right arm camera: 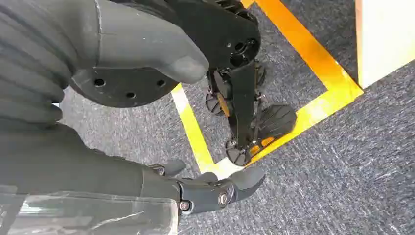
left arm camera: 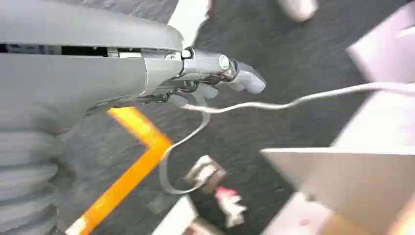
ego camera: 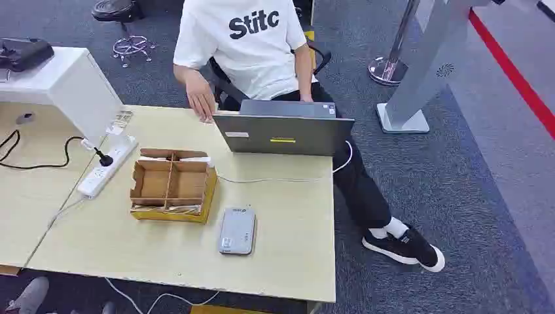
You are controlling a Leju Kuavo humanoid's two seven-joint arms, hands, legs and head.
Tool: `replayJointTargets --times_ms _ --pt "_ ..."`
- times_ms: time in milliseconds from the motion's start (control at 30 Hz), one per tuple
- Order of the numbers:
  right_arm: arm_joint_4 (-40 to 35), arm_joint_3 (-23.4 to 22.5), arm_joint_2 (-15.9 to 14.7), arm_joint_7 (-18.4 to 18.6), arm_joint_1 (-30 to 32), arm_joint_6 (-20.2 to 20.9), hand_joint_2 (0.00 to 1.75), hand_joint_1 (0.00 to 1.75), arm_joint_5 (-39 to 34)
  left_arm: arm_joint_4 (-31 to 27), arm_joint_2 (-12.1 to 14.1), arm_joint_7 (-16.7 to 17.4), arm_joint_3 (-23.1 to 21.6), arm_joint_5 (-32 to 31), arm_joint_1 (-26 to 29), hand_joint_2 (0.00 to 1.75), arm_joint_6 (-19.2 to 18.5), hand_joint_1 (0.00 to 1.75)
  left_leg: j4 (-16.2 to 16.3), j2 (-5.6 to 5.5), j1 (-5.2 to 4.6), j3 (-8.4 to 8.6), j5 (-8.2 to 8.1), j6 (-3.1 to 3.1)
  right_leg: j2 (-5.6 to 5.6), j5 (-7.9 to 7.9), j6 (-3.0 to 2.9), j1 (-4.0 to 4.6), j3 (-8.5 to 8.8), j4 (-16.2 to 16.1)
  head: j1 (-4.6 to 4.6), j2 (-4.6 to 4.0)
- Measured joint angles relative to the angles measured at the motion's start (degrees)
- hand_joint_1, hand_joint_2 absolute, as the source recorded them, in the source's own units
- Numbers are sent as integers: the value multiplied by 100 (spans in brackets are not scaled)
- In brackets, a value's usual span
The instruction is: Pass the card to the sensor for recognition and then transmit it.
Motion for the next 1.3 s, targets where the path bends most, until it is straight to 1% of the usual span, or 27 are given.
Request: replayJointTargets --times_ms 167,267,400,467,567,633,767,933,1300 --pt "37 94 37 46 -35 -98 175 0 -129 -912 -79 -210 -35 -367 158 175 365 0 0 1 0 0 0 0 0 2 0 0 0 0 0 0" --pt "59 139 57 98 -56 -172 175 0 -205 -1467 -98 -344 -133 -593 304 175 593 0 0 0 0 1 1 0 0 3 0 0 0 0 0 0" --pt "87 254 90 144 -84 -245 175 0 -280 -2203 -83 -492 -262 -973 425 175 833 0 0 -1 0 1 4 1 0 4 2 0 -1 0 -2 0" --pt "94 312 105 173 -96 -273 175 0 -299 -2562 -3 -500 -358 -1245 424 175 906 0 0 -2 1 1 5 1 0 5 3 1 -7 0 0 0" --pt "118 413 120 210 -124 -299 175 0 -337 -2924 228 -452 -542 -1683 311 175 931 0 0 -2 1 3 12 -1 0 9 0 1 -12 0 -2 0" --pt "129 483 133 247 -144 -315 175 0 -339 -3109 402 -356 -680 -2025 185 175 926 0 0 -1 3 2 17 -5 0 12 -3 2 -11 1 -2 0" --pt "140 608 140 310 -164 -347 175 0 -339 -3352 768 -199 -953 -2617 -111 175 854 0 0 1 3 2 24 -4 1 18 -7 2 -16 2 -2 0" --pt "166 769 142 372 -198 -352 175 0 -328 -3368 1163 -24 -1439 -3353 -580 175 708 0 0 2 3 0 30 -6 2 29 -6 2 -16 2 -2 0" --pt "192 1117 144 507 -259 -354 175 0 -240 -3230 1987 407 -2551 -4837 -1672 175 522 0 0 4 3 -8 45 -12 9 46 -4 2 -21 3 -2 0"
